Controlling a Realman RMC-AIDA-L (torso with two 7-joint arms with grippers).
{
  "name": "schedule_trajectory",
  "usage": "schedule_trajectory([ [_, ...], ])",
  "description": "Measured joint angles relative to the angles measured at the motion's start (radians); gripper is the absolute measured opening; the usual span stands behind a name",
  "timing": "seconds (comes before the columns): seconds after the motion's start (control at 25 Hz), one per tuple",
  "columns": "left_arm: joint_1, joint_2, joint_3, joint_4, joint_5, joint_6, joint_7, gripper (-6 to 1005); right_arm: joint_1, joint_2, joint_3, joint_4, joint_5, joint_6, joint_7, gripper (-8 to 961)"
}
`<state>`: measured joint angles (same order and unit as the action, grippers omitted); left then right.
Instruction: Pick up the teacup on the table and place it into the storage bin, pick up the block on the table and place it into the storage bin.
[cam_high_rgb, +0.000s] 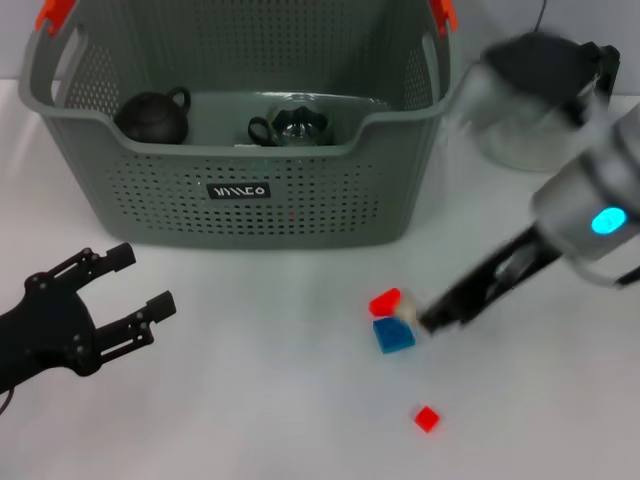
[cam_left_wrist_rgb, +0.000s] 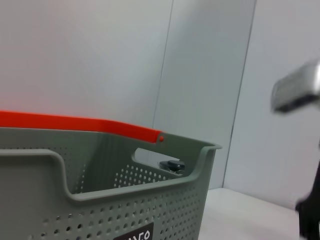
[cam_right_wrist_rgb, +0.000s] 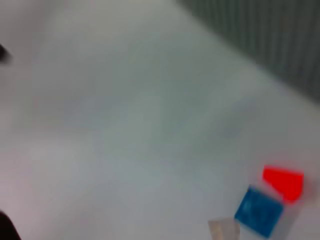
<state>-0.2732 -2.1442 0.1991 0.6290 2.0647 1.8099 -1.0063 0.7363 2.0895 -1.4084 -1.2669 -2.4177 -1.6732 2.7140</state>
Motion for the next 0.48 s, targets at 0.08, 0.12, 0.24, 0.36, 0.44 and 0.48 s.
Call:
schedule_trajectory([
  [0.08,-0.001,0.001,-0.001,0.0,0.0,0.0,0.0,824,-0.031,0.004,0.077,-0.112,0.024,-0.048,-0.029,124],
  [0.12,-0.002,0.001,-0.001,0.0,0.0,0.0,0.0,824,-0.041,0.006,0.119,-0.164,0.049,-0.07,-0.044,124],
  [0.24,-0.003,0.001,-0.003,0.0,0.0,-0.001,0.0,824,-0.055,0.003,0.223,-0.269,0.172,-0.102,-0.091,124],
  [0.36,-0.003,0.001,-0.006,0.0,0.0,0.001,0.0,824,-0.046,0.0,0.321,-0.303,0.331,-0.081,-0.162,125],
  [0.44,-0.003,0.001,-0.007,0.0,0.0,0.005,0.0,824,-0.032,0.0,0.344,-0.303,0.38,-0.032,-0.195,125],
  [0.48,-0.003,0.001,-0.007,0.0,0.0,0.008,-0.001,824,-0.022,0.002,0.345,-0.301,0.386,0.009,-0.207,125],
])
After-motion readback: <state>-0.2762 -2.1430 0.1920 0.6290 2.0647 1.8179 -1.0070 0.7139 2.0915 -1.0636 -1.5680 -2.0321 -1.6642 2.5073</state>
